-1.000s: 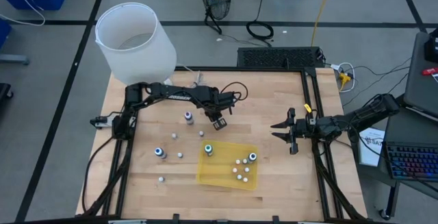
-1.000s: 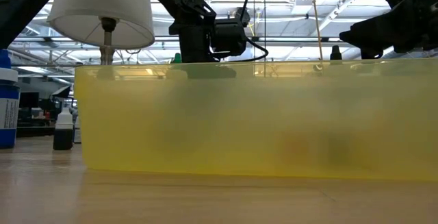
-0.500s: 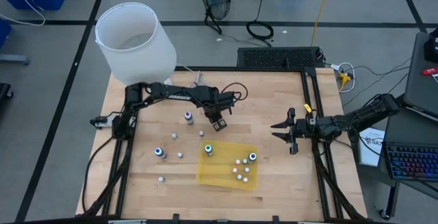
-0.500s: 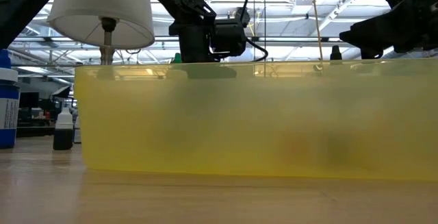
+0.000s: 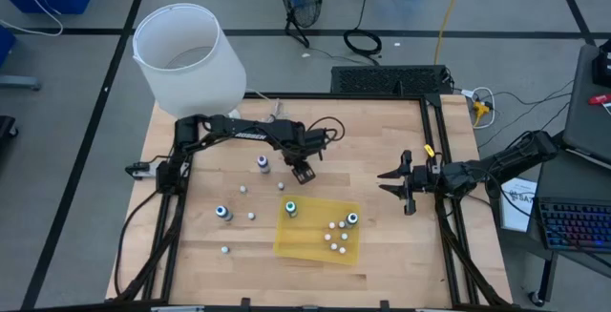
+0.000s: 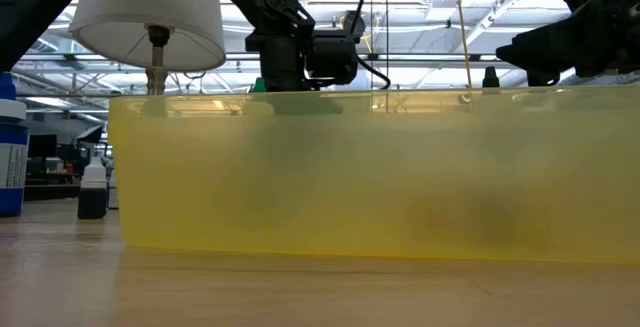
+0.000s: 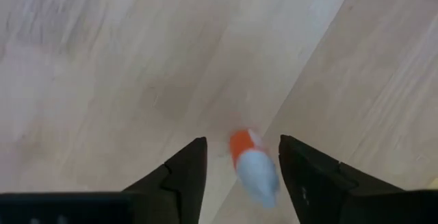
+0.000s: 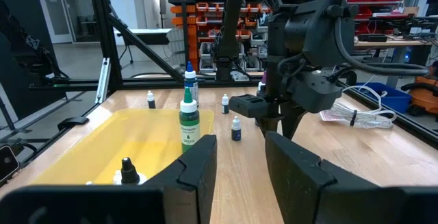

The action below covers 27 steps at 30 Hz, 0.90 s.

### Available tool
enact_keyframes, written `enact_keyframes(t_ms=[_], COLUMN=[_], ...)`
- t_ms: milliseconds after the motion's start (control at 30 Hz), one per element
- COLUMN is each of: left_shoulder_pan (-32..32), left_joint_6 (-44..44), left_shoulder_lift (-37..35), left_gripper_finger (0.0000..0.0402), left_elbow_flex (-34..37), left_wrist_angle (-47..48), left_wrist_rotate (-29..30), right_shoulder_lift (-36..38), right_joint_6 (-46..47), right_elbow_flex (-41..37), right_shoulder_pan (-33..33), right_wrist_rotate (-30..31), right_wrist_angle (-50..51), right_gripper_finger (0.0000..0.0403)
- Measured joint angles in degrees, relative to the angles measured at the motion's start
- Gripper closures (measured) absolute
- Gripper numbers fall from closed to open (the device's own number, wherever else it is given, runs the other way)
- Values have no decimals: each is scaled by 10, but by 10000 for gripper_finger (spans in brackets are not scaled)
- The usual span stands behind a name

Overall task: Pick & Place food coloring
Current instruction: Put the small orange food coloring bottle into the yellow container

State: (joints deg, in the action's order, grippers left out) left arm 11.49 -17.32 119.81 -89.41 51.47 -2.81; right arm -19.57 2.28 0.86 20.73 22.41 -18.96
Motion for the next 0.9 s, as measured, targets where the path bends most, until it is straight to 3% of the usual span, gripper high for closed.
enact_keyframes(t_ms=[233,533,733,900], left_shoulder_pan=[0,0,0,0], left_joint_6=[-8,-8,-6,1], left_shoulder_lift=[0,0,0,0], left_gripper_finger=[208,231,258,303], left_elbow_flex=[0,0,0,0], left_wrist_angle=[21,16,16,16], left_wrist_rotate=[1,3,4,4], right_shoulder_lift=[0,0,0,0], right_joint_6=[0,0,0,0], right_elbow_flex=[0,0,0,0], right_shoulder_pan=[0,0,0,0], right_wrist_rotate=[0,0,0,0], right_wrist_angle=[0,0,0,0], right_gripper_finger=[289,289,289,289])
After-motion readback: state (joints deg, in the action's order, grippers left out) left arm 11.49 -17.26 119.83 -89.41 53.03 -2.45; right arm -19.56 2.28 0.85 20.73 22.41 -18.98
